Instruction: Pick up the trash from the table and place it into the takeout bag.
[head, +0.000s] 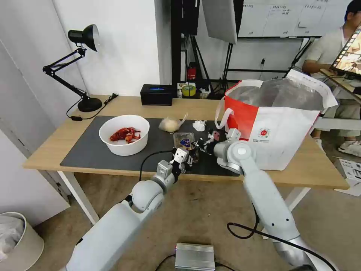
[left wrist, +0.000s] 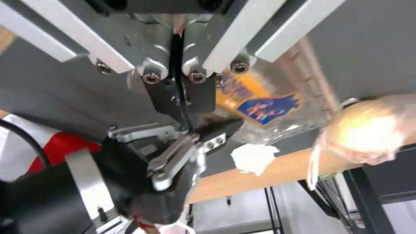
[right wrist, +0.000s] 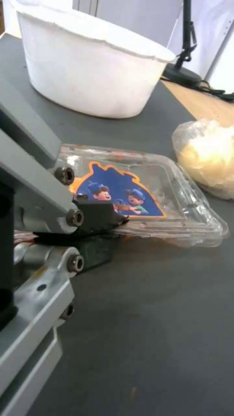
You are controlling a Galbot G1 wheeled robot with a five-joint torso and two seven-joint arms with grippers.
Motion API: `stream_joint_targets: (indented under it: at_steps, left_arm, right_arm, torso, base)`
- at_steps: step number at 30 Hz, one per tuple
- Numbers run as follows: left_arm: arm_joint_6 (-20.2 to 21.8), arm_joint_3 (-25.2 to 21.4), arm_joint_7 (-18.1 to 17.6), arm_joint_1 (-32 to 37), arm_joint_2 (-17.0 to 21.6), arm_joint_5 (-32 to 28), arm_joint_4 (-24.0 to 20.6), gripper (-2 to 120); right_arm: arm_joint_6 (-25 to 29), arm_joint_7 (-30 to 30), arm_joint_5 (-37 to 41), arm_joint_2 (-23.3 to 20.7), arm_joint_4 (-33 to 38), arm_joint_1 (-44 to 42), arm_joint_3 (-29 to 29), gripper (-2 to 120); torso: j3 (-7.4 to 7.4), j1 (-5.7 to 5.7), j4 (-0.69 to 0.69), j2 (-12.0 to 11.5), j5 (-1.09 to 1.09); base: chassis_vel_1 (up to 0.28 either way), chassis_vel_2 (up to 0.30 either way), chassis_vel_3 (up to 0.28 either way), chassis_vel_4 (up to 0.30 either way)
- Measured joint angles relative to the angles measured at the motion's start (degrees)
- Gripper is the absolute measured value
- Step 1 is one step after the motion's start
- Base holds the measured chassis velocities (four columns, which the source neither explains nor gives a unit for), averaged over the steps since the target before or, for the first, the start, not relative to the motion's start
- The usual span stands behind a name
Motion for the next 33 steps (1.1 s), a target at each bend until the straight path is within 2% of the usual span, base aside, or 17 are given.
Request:
stream_joint_targets:
  at_steps: [8, 16, 20, 22, 23, 25, 26, 27, 28, 30, 31, 33]
  left_arm:
    - [-0.2, -5.5, 0.9, 4.9, 2.7, -0.5, -4.5, 0]
    - [-1.0, -9.8, 1.3, 9.7, 3.2, 0.3, -7.3, 0]
    - [-1.2, -13.2, 1.4, 13.9, 3.1, 1.1, -10.3, 0]
    - [-1.3, -15.1, 1.6, 16.4, 2.9, 1.5, -12.0, 9]
    - [-1.3, -15.1, 1.6, 16.4, 2.9, 1.5, -12.0, 9]
    - [-1.6, -17.6, 1.9, 19.6, 2.6, 1.9, -13.5, 19]
    - [-1.6, -17.6, 1.9, 19.6, 2.6, 1.9, -13.5, 19]
    - [-2.1, -19.6, 2.3, 22.2, 2.3, 2.4, -14.6, 27]
    - [-2.1, -19.6, 2.3, 22.2, 2.3, 2.4, -14.6, 27]
    - [-2.5, -21.5, 2.4, 24.7, 2.0, 2.6, -15.8, 37]
    - [-2.5, -21.5, 2.4, 24.7, 2.0, 2.6, -15.8, 37]
    - [-2.9, -23.9, 2.5, 27.7, 1.2, 2.9, -17.3, 50]
  right_arm:
    - [0.2, -0.2, 0.0, 0.2, -0.5, 0.3, 0.2, 0]
    - [0.2, -0.5, -0.1, 0.6, -0.5, 0.2, 0.5, 0]
    - [0.9, -1.6, -0.2, 0.5, 0.4, 0.1, 0.7, 0]
    - [1.3, -2.3, -0.2, 0.3, 1.0, 0.1, 0.9, 0]
    - [1.3, -2.3, -0.2, 0.3, 1.0, 0.1, 0.9, 0]
    - [1.4, -2.6, -0.3, 0.1, 1.5, 0.2, 1.0, 0]
    - [1.4, -2.6, -0.3, 0.1, 1.5, 0.2, 1.0, 0]
    - [1.4, -2.8, -0.3, 0.0, 1.9, 0.3, 1.0, 0]
    - [1.4, -2.8, -0.3, 0.0, 1.9, 0.3, 1.0, 0]
    - [1.5, -3.0, -0.4, 0.0, 2.8, 0.3, 1.0, 0]
    - [1.5, -3.0, -0.4, 0.0, 2.8, 0.3, 1.0, 0]
    - [1.5, -3.1, -0.4, -0.1, 4.5, 0.5, 1.0, 0]
  torso:
    - [0.00, 0.00, 0.00, 0.0, 0.00]
    - [0.00, 0.00, 0.00, 0.0, 0.00]
    - [0.00, 0.00, 0.01, 0.0, 0.00]
    - [0.00, 0.00, 0.00, 0.0, 0.00]
    - [0.00, 0.00, 0.00, 0.0, 0.00]
    - [0.00, 0.00, 0.00, 0.0, 0.00]
    - [0.00, 0.00, 0.00, 0.0, 0.00]
    - [0.00, 0.00, 0.01, 0.0, 0.00]
    - [0.00, 0.00, 0.01, 0.0, 0.00]
    - [0.00, 0.00, 0.01, 0.0, 0.01]
    - [0.00, 0.00, 0.01, 0.0, 0.01]
    - [0.00, 0.00, 0.01, 0.0, 0.01]
  base:
    - [0.000, 0.000, 0.000, 0.000]
    - [0.000, 0.000, 0.000, 0.000]
    - [0.000, 0.000, 0.000, 0.000]
    - [0.000, 0.000, 0.000, 0.000]
    - [0.000, 0.000, 0.000, 0.000]
    - [0.000, 0.000, 0.000, 0.000]
    - [0.000, 0.000, 0.000, 0.000]
    - [0.000, 0.000, 0.000, 0.000]
    - [0.000, 0.000, 0.000, 0.000]
    - [0.000, 0.000, 0.000, 0.000]
    - [0.000, 0.000, 0.000, 0.000]
    - [0.000, 0.000, 0.000, 0.000]
